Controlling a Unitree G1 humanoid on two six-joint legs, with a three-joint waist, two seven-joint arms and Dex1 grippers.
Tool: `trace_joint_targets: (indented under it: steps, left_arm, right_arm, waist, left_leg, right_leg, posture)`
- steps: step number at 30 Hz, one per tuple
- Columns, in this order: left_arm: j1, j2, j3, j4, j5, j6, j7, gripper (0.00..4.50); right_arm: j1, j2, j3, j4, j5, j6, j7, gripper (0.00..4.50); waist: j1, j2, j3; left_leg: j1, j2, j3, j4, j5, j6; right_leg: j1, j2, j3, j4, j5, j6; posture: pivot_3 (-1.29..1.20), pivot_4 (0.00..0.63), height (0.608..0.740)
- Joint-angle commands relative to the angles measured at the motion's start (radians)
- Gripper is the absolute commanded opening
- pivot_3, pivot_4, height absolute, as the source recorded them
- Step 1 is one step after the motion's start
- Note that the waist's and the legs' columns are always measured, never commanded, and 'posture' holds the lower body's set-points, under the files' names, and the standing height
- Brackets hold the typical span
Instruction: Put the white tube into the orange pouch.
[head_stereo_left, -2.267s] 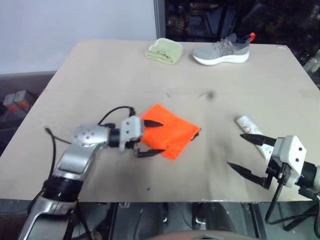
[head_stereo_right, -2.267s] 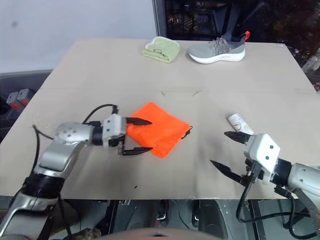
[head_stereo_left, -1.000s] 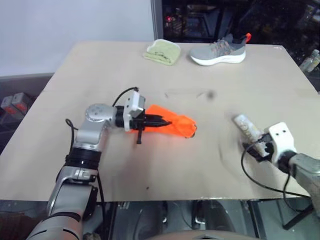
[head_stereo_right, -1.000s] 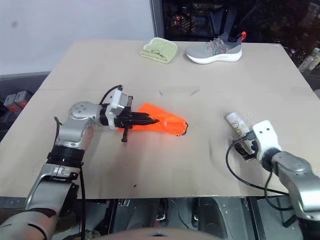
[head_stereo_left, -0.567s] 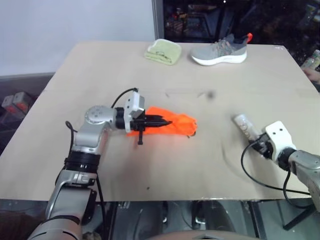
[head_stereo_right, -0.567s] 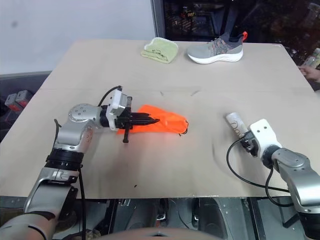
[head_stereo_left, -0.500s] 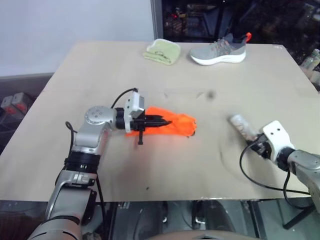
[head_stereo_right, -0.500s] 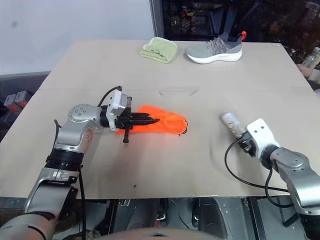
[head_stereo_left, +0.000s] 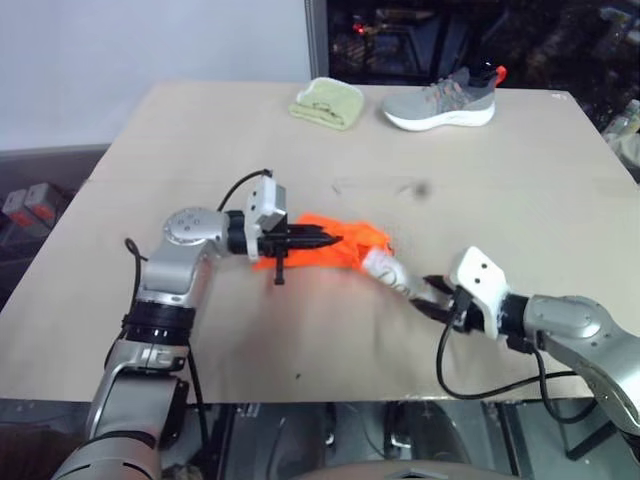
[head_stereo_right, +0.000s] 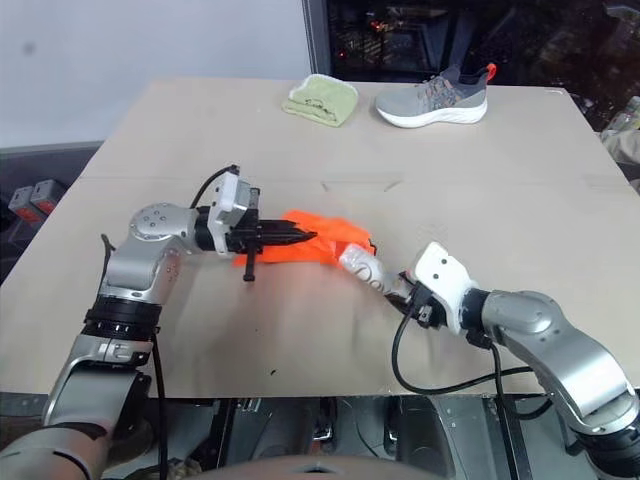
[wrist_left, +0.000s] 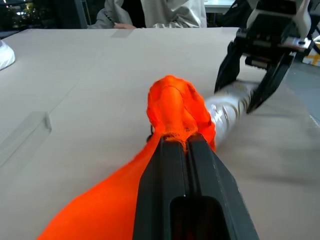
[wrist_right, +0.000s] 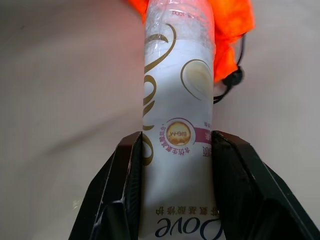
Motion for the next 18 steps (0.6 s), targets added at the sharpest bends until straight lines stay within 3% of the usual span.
trace_joint_targets:
  steps: [1, 11, 18]
  left_arm:
    - [0.018, 0.028, 0.01, -0.074, -0.028, -0.017, -0.047, 0.0]
    - [0.076, 0.026, -0.04, -0.088, 0.008, -0.114, -0.127, 0.0]
    - [0.066, 0.012, -0.039, -0.04, 0.036, -0.184, -0.109, 0.0]
  right_arm:
    - [-0.056, -0.013, 0.022, 0.026, -0.031, -0.043, 0.03, 1.97]
    - [-0.238, 0.051, 0.132, 0.208, -0.108, -0.105, 0.088, 1.97]
    - [-0.3, 0.005, 0.218, 0.226, -0.178, -0.168, 0.193, 1.97]
  waist:
    - [-0.001, 0.0, 0.0]
    - [0.0, 0.0, 0.0]
    - [-0.001, 0.0, 0.0]
  left_leg:
    - [0.0, 0.0, 0.0, 0.0, 0.0, 0.0]
    - [0.0, 0.001, 0.001, 0.0, 0.0, 0.0]
    - [0.001, 0.001, 0.002, 0.0, 0.0, 0.0]
  right_leg:
    - [0.0, 0.0, 0.0, 0.0, 0.0, 0.0]
    - [0.0, 0.001, 0.0, 0.0, 0.0, -0.001]
    - [-0.001, 0.001, -0.001, 0.001, 0.0, 0.0]
  posture:
    - [0.0, 0.15, 0.74]
    - [0.0, 0.15, 0.74]
    - [0.0, 0.15, 0.74]
